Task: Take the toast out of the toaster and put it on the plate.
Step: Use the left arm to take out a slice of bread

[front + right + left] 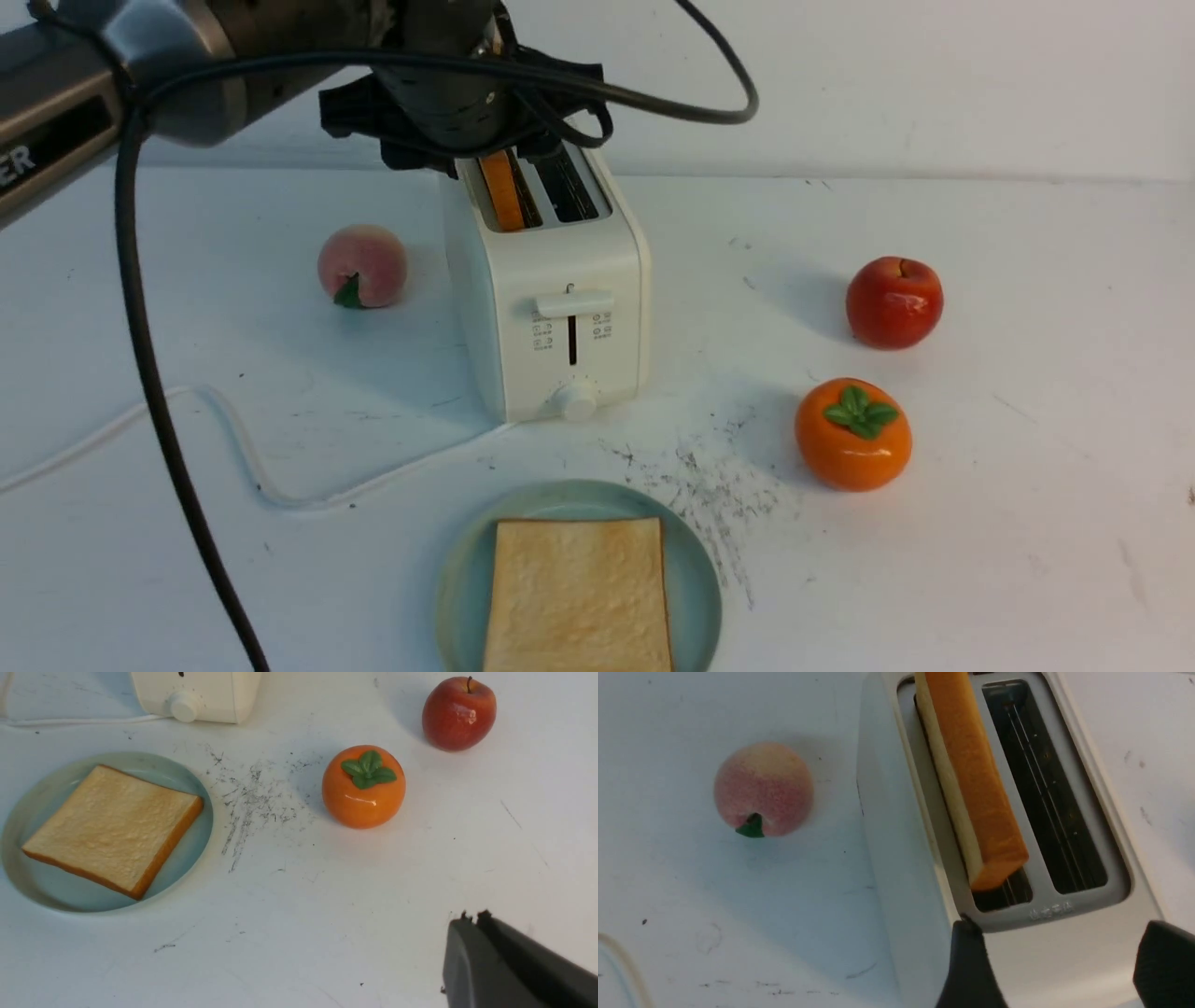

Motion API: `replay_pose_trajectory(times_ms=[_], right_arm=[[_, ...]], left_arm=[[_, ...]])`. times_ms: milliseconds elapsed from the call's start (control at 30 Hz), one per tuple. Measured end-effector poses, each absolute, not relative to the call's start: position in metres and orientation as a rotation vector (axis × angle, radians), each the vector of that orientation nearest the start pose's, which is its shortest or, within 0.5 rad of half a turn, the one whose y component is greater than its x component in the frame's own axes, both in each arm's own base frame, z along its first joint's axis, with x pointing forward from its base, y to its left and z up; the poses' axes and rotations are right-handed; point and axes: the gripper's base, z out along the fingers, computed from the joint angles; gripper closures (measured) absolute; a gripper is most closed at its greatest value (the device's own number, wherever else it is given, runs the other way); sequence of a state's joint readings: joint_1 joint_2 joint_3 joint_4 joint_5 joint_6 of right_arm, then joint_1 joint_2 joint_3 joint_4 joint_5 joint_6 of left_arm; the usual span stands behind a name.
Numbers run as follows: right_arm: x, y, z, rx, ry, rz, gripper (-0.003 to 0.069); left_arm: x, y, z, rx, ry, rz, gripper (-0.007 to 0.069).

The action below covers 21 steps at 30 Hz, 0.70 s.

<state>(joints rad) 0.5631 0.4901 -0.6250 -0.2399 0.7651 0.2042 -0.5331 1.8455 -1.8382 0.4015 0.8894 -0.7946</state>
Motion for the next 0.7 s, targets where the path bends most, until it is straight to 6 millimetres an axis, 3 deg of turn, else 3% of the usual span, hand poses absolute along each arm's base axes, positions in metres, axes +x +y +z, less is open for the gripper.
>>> replay_pose_trajectory(times_ms=[267, 700], right_arm=[[0.081, 0.033, 0.321, -0.456, 2.047, 0.185, 0.0655], [0.081, 0.033, 0.321, -0.456, 2.047, 0.185, 0.0643]], left_arm=[[0.397, -0.204, 0.358, -0.065, 2.184, -0.239, 0.0174], [0.411, -0.205, 0.344, 0.039, 2.13, -0.09, 0.0174]])
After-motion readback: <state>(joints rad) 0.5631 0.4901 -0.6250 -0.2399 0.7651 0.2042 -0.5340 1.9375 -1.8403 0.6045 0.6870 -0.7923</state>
